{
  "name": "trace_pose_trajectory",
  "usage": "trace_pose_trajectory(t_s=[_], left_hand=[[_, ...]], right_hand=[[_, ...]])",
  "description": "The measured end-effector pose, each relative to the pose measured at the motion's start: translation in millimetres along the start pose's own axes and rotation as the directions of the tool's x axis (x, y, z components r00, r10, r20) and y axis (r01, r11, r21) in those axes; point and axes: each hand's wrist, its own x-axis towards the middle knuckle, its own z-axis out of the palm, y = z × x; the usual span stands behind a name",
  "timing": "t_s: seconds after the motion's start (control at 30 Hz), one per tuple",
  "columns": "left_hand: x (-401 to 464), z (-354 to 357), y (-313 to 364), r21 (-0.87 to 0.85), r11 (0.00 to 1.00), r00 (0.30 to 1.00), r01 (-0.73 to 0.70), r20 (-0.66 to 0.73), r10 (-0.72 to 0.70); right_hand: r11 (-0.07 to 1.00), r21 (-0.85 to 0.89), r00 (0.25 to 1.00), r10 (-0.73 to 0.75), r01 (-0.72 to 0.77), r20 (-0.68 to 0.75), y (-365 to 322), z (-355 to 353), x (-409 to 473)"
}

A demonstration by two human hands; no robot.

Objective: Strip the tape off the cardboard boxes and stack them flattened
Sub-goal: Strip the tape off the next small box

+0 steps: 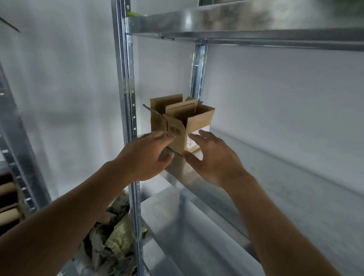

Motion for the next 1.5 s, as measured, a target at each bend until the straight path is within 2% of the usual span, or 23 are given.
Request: trace_pose_trajectory(t_s=[0.2, 0.37, 0.47, 0.6, 0.87, 1.0, 1.1, 1.13, 1.17, 1.2, 1.23, 1.27, 1.3, 1.37, 1.4, 1.5], left_hand=[[53.1, 41.7, -52.2, -0.121, 0.99, 0.997, -0.067, 0.022, 0.071], [73.0, 77.1, -79.1, -0.154, 0.977, 0.989, -0.148, -0.017, 0.148], [81.3, 86.4, -93.4, -0.179, 0.967, 0.983, -0.182, -0.034, 0.179], [90.0, 90.8, -106.3, -0.176, 0.954, 0.97, -0.244, -0.039, 0.241], [99.7, 95.0, -83.8, -0.193, 0.949, 0.961, -0.248, -0.174, 0.216], [106.9, 98.7, -56.8, -0.29, 0.941, 0.984, -0.174, -0.09, 0.154], [119.0, 101.6, -32.8, -0.457, 0.888, 0.989, -0.052, 0.1, 0.109], [122.4, 99.5, -23.7, -0.585, 0.811, 0.975, 0.024, 0.192, 0.109], [125.8, 97.9, -14.1, -0.749, 0.645, 0.951, 0.153, 0.288, 0.109], [128.3, 95.3, -2.8, -0.867, 0.393, 0.919, 0.305, 0.377, 0.117], [131.3, 92.9, 9.8, -0.895, 0.129, 0.889, 0.426, 0.441, 0.124], [134.7, 90.7, 22.2, -0.873, -0.077, 0.874, 0.482, 0.472, 0.116], [138.5, 89.7, 34.7, -0.834, -0.218, 0.862, 0.507, 0.495, 0.11], [144.3, 88.8, 59.4, -0.728, -0.395, 0.823, 0.56, 0.543, 0.165], [145.5, 88.1, 72.2, -0.673, -0.439, 0.797, 0.595, 0.566, 0.212], [143.0, 89.2, 113.2, -0.583, -0.481, 0.746, 0.654, 0.601, 0.285]], right_hand=[[0.99, -0.142, 0.997, -0.016, 0.006, -0.074, 4.3, 24.0, 72.3], [0.958, -0.286, 0.993, -0.025, -0.01, -0.116, -6.0, 35.9, 115.4], [0.948, -0.311, 0.995, 0.033, -0.061, -0.095, -11.7, 36.4, 135.6], [0.893, -0.42, 0.987, 0.158, -0.162, -0.044, -11.8, 36.5, 143.0], [0.84, -0.495, 0.974, 0.206, -0.224, -0.092, 5.8, 36.8, 125.6], [0.842, -0.465, 0.962, 0.221, -0.272, -0.162, 19.2, 36.1, 106.5], [0.882, -0.381, 0.955, 0.207, -0.277, -0.215, 24.1, 32.2, 86.7], [0.889, -0.362, 0.951, 0.204, -0.28, -0.232, 25.7, 30.4, 79.2], [0.893, -0.342, 0.944, 0.215, -0.294, -0.249, 28.1, 27.7, 71.4], [0.896, -0.311, 0.933, 0.237, -0.318, -0.271, 32.0, 24.7, 63.0], [0.901, -0.265, 0.916, 0.261, -0.345, -0.305, 37.3, 21.4, 52.8], [0.908, -0.209, 0.895, 0.277, -0.362, -0.35, 43.0, 17.9, 41.4], [0.918, -0.155, 0.873, 0.281, -0.366, -0.398, 48.9, 13.9, 28.7], [0.933, -0.078, 0.837, 0.274, -0.35, -0.474, 58.9, 4.2, 2.1], [0.939, -0.057, 0.825, 0.268, -0.34, -0.498, 63.2, -1.1, -11.4], [0.94, 0.001, 0.797, 0.289, -0.34, -0.53, 76.5, -18.1, -51.5]])
